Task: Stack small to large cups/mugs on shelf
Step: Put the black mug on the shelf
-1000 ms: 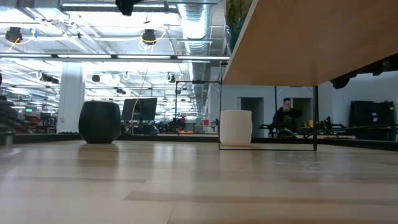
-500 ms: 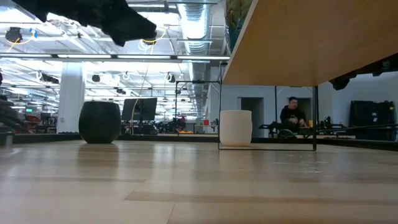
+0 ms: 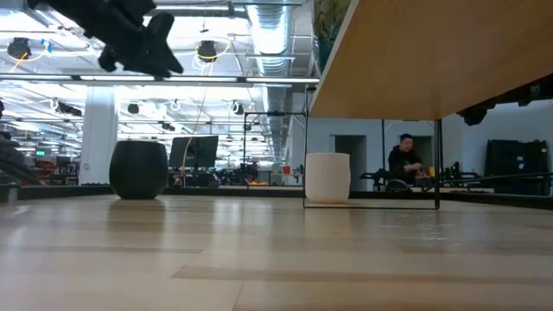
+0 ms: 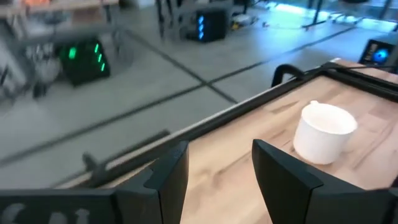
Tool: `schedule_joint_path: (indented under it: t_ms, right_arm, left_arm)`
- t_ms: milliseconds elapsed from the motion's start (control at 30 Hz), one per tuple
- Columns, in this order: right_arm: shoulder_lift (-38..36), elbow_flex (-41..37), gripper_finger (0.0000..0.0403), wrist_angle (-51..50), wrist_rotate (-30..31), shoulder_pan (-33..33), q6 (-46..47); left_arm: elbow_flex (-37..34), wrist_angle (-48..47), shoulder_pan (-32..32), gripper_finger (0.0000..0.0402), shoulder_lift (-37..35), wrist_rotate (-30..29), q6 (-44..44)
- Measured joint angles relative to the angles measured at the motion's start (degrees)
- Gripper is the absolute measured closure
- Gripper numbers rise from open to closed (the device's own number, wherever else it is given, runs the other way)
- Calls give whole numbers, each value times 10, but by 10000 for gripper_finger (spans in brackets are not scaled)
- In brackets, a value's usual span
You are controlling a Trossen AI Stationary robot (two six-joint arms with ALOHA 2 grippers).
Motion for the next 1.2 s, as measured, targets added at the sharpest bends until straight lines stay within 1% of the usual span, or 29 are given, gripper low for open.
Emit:
schedule_joint_path:
  t_ms: [167, 300, 467, 667, 800, 967, 1033, 1200]
  right_arm:
    - [0, 0, 214, 1, 0, 0, 0]
    - [0, 0, 214, 1, 0, 0, 0]
    - [0, 0, 214, 1, 0, 0, -1]
    - [0, 1, 214, -2, 0, 0, 0]
    - [0, 1, 214, -2, 0, 0, 0]
    - [0, 1, 214, -2, 0, 0, 0]
    - [0, 1, 214, -2, 0, 0, 0]
    - [0, 1, 214, -2, 0, 0, 0]
  left_arm:
    - [46, -130, 30, 233, -2, 11, -107]
    - [82, -221, 65, 233, -2, 55, -181]
    - [108, -291, 110, 233, -2, 110, -234]
    - [113, -344, 173, 233, 0, 188, -263]
    - [113, -377, 213, 233, 5, 226, -279]
    - [113, -393, 253, 233, 23, 286, -290]
    - [113, -396, 266, 233, 37, 301, -295]
    - [113, -399, 286, 233, 88, 317, -318]
